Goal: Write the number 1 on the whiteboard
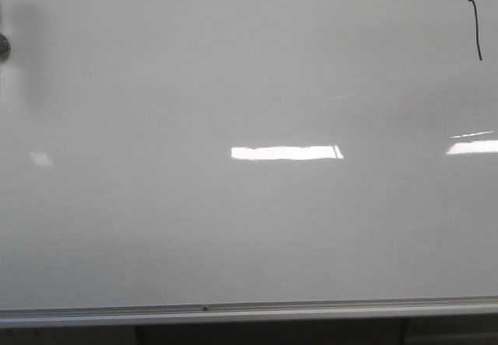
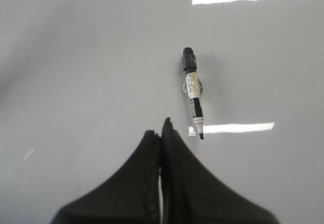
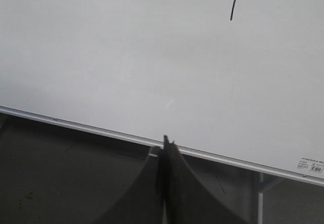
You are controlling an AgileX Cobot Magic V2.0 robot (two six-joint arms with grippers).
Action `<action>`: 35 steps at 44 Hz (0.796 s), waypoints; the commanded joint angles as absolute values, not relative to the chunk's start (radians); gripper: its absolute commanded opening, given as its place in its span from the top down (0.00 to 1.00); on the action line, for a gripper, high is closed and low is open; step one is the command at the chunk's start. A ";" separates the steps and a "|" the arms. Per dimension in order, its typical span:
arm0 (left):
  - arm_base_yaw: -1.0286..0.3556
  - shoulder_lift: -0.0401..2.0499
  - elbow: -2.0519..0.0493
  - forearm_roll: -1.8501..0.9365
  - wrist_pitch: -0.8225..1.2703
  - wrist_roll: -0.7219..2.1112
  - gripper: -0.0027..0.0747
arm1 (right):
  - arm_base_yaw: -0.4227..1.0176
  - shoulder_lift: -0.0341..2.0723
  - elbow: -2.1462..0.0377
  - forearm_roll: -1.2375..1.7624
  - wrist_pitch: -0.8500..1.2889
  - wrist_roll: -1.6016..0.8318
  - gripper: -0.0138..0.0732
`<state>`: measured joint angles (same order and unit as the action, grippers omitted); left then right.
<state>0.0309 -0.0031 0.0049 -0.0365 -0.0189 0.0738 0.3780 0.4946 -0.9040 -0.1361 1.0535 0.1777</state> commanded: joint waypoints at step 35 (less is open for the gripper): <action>0.023 -0.024 0.028 -0.046 -0.106 0.072 0.99 | 0.367 0.480 -0.912 -0.155 0.983 0.173 0.92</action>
<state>0.0309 -0.0031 0.0049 -0.0365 -0.0189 0.0738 0.3780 0.4908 -0.9017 -0.1361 1.0515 0.1777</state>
